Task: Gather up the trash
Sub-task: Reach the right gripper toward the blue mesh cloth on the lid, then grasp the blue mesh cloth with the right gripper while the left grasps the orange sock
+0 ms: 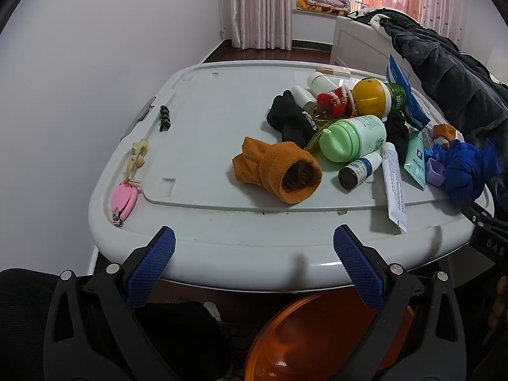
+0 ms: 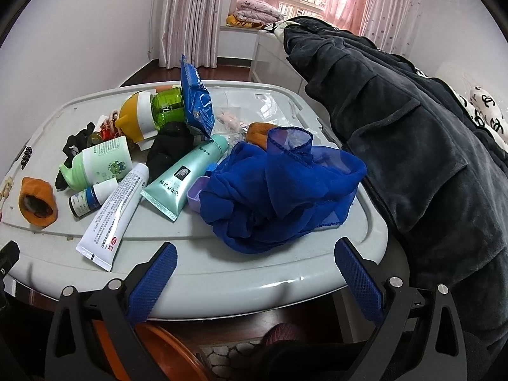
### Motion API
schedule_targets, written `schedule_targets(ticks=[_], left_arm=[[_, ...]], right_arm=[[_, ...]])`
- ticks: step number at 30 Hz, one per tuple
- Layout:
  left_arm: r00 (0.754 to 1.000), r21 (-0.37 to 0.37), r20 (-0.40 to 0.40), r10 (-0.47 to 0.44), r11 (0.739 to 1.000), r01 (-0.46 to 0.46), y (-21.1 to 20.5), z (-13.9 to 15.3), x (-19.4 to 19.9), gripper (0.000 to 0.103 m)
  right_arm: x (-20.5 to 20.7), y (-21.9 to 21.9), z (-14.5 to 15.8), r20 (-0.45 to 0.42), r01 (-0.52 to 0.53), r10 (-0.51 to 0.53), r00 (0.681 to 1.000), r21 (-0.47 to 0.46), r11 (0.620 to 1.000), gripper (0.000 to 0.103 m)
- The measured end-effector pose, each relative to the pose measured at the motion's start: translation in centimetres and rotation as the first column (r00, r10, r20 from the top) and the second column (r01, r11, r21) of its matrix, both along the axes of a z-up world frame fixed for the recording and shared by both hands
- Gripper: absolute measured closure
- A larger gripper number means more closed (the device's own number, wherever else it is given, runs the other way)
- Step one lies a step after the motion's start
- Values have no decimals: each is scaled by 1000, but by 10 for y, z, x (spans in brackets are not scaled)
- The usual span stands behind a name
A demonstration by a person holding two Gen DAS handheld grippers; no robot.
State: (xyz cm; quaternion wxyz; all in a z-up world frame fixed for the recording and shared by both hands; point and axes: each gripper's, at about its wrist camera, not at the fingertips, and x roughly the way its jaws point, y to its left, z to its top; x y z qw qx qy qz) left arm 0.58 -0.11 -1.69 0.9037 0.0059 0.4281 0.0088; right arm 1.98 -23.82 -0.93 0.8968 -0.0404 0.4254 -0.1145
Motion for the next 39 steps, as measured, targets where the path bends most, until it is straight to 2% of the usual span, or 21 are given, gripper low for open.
schedule_targets(ticks=[6, 9, 12, 17, 24, 28, 33, 36, 37, 38, 39], left_arm=[[1000, -13, -8, -5, 1000, 5, -1, -3, -1, 6], [1000, -37, -16, -8, 999, 7, -3, -4, 0, 6], [1000, -35, -15, -14, 999, 13, -7, -5, -1, 6], [1000, -24, -18, -16, 1000, 15, -4, -4, 3, 6], [999, -55, -36, -9, 998, 7, 2, -4, 7, 6], [999, -48, -37, -16, 999, 14, 0, -5, 8, 6], [999, -56, -46, -14, 998, 12, 1, -6, 9, 6], [999, -60, -52, -13, 998, 10, 2, -7, 9, 6], [999, -59, -53, -12, 998, 9, 2, -7, 9, 6], [999, -58, -53, -11, 998, 8, 3, -7, 9, 6], [999, -57, -52, -10, 998, 7, 3, -6, 8, 6]], right_arm=[[10, -29, 20, 28, -13, 13, 1000, 3, 1000, 5], [18, -35, 23, 26, -17, 18, 999, -60, 998, 5], [23, -35, 25, 30, -23, 26, 999, -81, 996, 5], [36, -41, 24, 23, -8, 10, 1000, -50, 999, 5], [46, -44, 20, 10, -1, 1, 1000, -36, 999, 5], [61, -48, 14, -15, 0, 0, 1000, -1, 1000, 5], [85, -46, 1, -47, -21, 21, 999, -7, 1000, 5], [101, -47, -14, -96, -18, 20, 995, 27, 999, 5], [105, -51, -21, -121, -4, 13, 993, 77, 997, 6], [106, -54, -24, -133, 7, 8, 991, 116, 993, 12], [105, -59, -29, -146, 27, 2, 989, 196, 980, 25]])
